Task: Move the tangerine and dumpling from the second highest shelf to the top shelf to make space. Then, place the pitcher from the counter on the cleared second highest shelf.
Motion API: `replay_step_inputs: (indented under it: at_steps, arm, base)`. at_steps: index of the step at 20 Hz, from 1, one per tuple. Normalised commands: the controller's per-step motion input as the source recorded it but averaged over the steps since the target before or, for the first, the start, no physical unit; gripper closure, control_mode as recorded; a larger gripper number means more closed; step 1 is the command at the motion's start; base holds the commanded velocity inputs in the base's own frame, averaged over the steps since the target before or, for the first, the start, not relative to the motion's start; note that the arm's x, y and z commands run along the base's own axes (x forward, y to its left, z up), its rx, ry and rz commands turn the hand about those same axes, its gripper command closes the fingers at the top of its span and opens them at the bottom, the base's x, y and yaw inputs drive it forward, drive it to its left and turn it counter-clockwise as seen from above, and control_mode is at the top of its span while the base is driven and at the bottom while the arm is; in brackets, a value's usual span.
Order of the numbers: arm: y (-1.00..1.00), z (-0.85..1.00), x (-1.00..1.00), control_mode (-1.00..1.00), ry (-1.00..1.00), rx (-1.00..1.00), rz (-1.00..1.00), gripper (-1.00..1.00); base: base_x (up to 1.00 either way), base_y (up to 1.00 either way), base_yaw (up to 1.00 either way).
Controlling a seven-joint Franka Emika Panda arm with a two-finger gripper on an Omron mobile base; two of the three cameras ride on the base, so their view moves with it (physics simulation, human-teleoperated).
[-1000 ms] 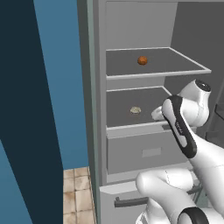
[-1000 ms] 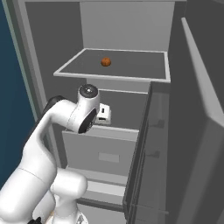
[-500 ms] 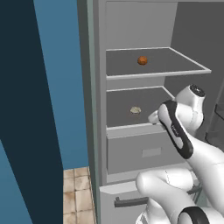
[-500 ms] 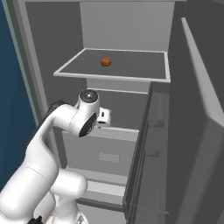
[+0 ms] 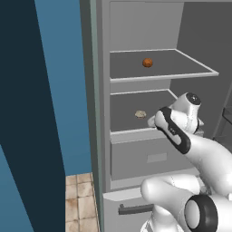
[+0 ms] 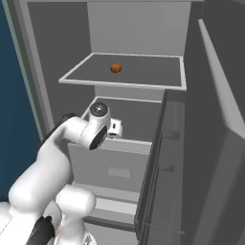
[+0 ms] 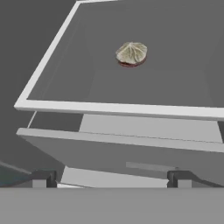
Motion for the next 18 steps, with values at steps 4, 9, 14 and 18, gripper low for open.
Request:
replay_step_inputs:
  at_steps: [4,9,14,18]
  arm:
    - [0.00,-0.12,0.61,-1.00,0.00,0.00,-0.02,-1.00]
    - [0.00,-0.16,0.61,-1.00,0.00,0.00,-0.02,-1.00]
    - [0.00,-0.11,0.57,-1.00,0.00,0.00,-0.02,-1.00]
    - [0.00,-0.09,0.53,-1.00,0.00,0.00,-0.01,-1.00]
  base:
    - [0.00,0.00,0.00]
    - [0.00,0.00,0.00]
    - [0.00,0.00,0.00]
    - [0.00,0.00,0.00]
